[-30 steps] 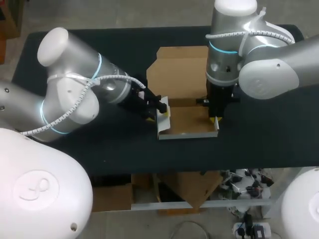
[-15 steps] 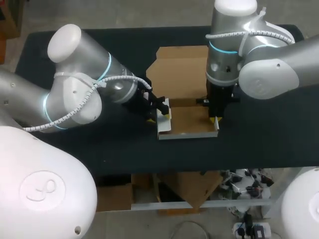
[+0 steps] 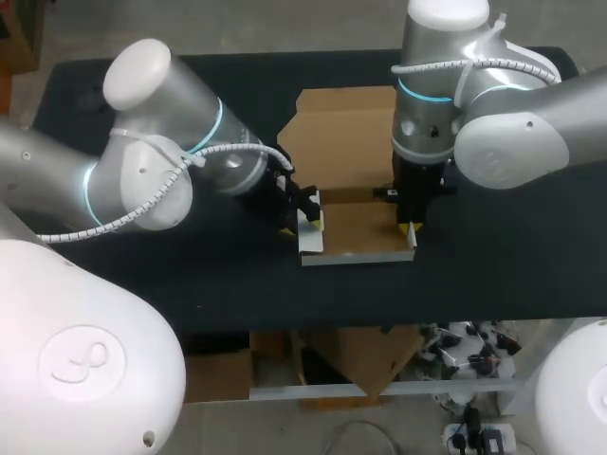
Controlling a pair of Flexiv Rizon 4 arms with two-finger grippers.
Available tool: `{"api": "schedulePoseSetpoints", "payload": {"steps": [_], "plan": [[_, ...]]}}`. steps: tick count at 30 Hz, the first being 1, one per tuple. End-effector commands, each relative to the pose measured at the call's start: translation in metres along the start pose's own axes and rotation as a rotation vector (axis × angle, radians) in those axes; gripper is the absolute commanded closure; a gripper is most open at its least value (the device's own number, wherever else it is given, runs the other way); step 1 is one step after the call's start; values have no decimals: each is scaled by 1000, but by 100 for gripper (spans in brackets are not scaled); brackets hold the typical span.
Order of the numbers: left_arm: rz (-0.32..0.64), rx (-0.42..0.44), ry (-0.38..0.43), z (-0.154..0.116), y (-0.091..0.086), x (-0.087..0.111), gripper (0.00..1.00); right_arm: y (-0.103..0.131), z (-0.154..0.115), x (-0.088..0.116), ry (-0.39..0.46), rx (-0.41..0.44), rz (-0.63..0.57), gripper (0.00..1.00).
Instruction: Assemble the packaging by folding the flat box into shape, placing the metal phone stand inside, and closing the box properly
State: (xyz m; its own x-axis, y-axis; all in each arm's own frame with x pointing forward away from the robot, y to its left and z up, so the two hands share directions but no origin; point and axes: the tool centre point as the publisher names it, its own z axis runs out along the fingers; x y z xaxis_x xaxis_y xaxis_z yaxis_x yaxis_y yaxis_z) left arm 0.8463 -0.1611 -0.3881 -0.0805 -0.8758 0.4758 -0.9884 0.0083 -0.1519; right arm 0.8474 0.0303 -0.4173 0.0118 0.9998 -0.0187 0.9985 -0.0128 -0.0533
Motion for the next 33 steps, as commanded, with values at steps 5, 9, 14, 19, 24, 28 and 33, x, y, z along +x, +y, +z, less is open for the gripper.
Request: {"api": "schedulePoseSetpoints", "payload": {"steps": [5,9,14,19,24,28,33], "plan": [[-10,10,-159,1,4,2,49,0,0,1,-2,0,1,100],[-23,5,-164,3,4,0,51,0,0,1,-2,0,1,100],[-35,2,-177,4,3,-3,54,0,0,1,-2,0,1,100],[-46,10,-209,5,2,-5,56,0,0,1,-2,0,1,100],[-52,16,-234,5,0,-7,58,0,0,1,-2,0,1,100],[-55,18,-247,5,0,-8,59,0,0,1,-2,0,1,100],[-60,20,-265,6,-3,-9,60,0,0,1,-2,0,1,100]]}}
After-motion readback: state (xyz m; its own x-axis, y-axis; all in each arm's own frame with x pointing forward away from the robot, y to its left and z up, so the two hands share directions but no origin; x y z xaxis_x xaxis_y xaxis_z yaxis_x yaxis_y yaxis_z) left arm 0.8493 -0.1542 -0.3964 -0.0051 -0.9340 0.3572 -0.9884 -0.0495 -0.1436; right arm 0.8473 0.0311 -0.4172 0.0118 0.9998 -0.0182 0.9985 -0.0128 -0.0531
